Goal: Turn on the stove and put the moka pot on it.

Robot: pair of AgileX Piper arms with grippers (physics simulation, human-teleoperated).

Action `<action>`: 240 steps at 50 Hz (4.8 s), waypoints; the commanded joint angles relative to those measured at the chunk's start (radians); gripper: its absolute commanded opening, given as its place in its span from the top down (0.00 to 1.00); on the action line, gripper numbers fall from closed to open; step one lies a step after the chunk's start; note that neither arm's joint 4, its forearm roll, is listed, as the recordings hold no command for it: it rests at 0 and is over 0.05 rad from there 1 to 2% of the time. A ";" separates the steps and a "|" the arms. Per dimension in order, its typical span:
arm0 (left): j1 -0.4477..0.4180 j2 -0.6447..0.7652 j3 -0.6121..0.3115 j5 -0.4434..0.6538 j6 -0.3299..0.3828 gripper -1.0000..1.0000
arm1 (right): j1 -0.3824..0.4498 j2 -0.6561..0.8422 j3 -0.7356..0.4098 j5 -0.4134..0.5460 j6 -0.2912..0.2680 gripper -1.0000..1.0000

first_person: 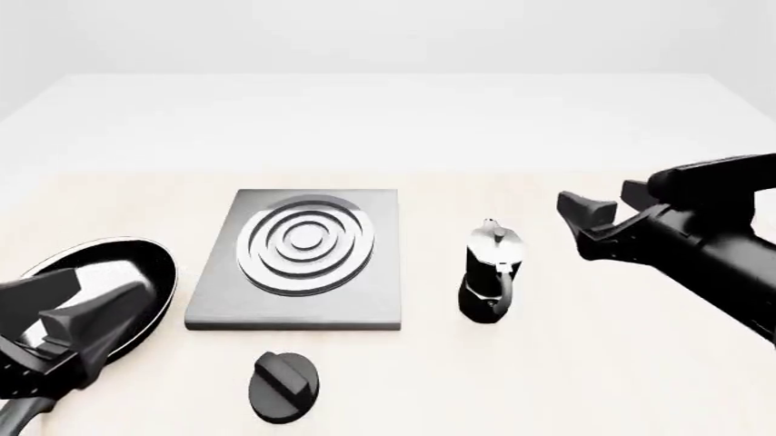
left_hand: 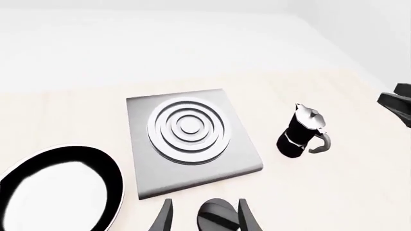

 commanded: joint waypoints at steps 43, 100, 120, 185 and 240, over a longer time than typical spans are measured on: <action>-0.012 -0.042 0.029 0.002 -0.017 0.00 | 0.157 0.321 0.037 0.044 0.150 0.00; -0.017 -0.015 0.054 -0.028 -0.019 0.00 | 0.154 0.429 0.091 -0.080 0.139 1.00; -0.013 -0.024 0.054 -0.024 -0.018 0.00 | 0.174 0.330 -0.033 0.036 0.102 1.00; 0.024 -0.079 0.056 0.001 -0.034 0.00 | 0.448 0.885 -0.686 0.043 0.013 1.00; 0.042 -0.107 0.097 -0.003 -0.059 0.00 | 0.505 1.096 -0.778 0.000 -0.008 1.00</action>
